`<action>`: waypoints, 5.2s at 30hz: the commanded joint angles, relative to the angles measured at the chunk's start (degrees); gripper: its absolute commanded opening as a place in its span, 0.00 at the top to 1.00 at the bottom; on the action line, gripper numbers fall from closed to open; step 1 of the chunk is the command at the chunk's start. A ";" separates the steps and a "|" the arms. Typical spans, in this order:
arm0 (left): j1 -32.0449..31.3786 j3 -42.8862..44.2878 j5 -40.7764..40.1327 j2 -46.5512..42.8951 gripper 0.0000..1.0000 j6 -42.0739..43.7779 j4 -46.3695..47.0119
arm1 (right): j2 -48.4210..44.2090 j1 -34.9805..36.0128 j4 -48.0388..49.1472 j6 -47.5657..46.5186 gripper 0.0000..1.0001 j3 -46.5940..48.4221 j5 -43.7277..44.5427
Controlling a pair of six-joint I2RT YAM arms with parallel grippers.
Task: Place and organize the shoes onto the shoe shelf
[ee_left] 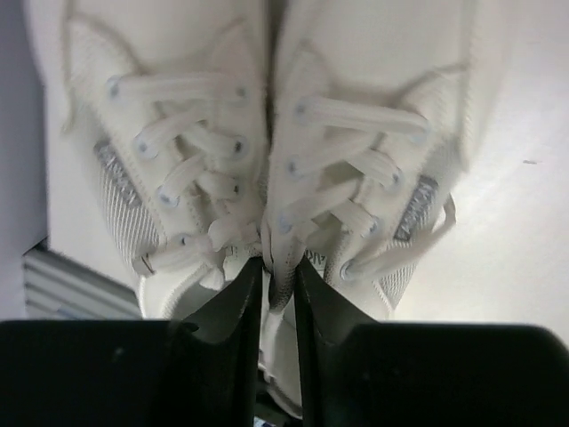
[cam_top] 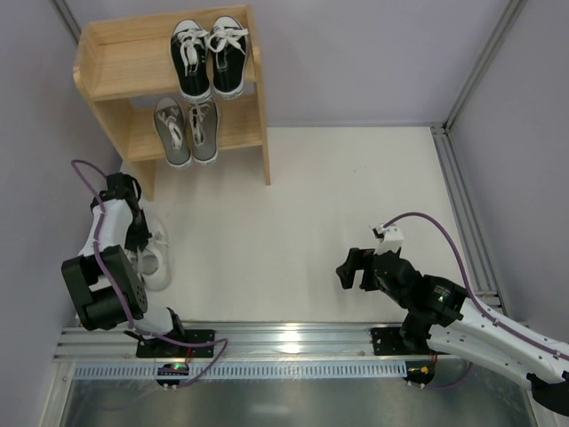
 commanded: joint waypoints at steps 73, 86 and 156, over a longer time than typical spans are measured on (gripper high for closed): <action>-0.09 -0.69 19.22 -3.96 1.00 -5.28 5.49 | -6.66 0.00 -4.31 3.56 0.03 1.26 3.27; -10.38 0.72 28.54 -1.24 1.00 -6.07 6.98 | -6.22 0.00 -4.75 4.35 0.03 1.26 3.98; -56.87 -7.64 1.31 -1.85 0.00 -20.57 23.52 | 7.22 0.08 -3.87 9.80 0.03 4.86 8.37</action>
